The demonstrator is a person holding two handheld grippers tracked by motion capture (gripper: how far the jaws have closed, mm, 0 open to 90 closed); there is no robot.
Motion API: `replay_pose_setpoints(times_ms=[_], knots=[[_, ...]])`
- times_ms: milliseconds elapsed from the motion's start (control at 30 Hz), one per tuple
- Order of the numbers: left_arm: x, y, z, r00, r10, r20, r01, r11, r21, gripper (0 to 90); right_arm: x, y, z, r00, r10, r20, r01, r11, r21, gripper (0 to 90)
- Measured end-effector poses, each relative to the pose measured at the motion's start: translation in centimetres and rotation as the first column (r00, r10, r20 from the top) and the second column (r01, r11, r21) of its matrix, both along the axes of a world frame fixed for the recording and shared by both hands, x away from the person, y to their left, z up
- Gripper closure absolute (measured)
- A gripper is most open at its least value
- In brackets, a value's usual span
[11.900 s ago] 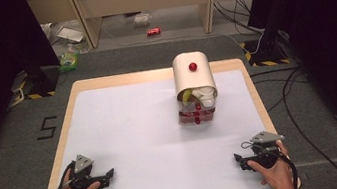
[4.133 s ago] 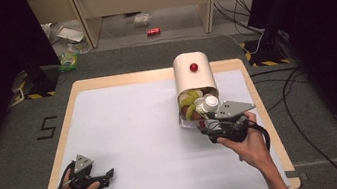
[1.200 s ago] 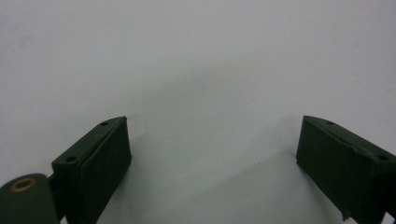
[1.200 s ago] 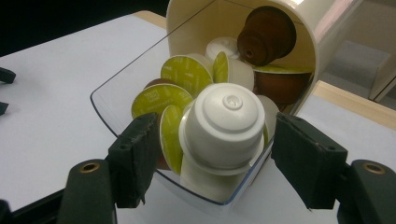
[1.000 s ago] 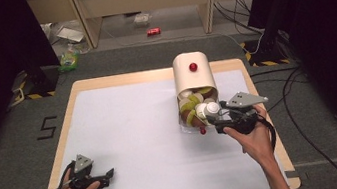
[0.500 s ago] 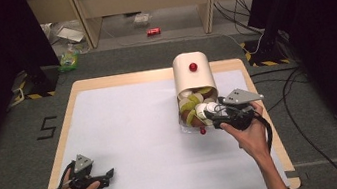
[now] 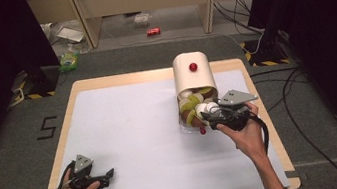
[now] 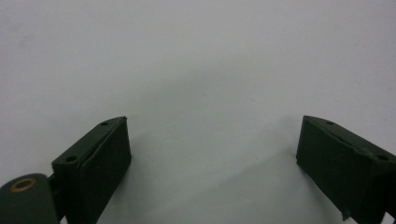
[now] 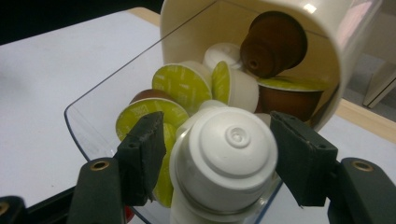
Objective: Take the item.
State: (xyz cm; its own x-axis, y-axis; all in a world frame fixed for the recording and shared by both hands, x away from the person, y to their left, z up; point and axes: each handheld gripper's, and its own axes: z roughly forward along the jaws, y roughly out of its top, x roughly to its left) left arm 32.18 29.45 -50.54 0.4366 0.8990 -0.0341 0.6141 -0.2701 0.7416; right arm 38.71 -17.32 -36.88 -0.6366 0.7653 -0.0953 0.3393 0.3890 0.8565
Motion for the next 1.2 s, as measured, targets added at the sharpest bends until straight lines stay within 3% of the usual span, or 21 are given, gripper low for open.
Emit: replay_pose_setpoints(times_ms=[400, 1200], knots=[[0.0, 0.0, 0.0, 1.0000, 0.001, 0.001, -0.001, 1.0000, -0.001, 9.1, 0.1, 0.4, -0.3, 1.0000, 0.002, -0.001, -0.002, 1.000, -0.026, 41.5], [0.0, 0.0, 0.0, 1.0000, 0.000, 0.001, 0.000, 1.0000, 0.000, 9.1, -1.0, -0.7, 1.5, 0.9996, 0.006, 0.027, -0.008, 0.998, 0.059, 41.8]])
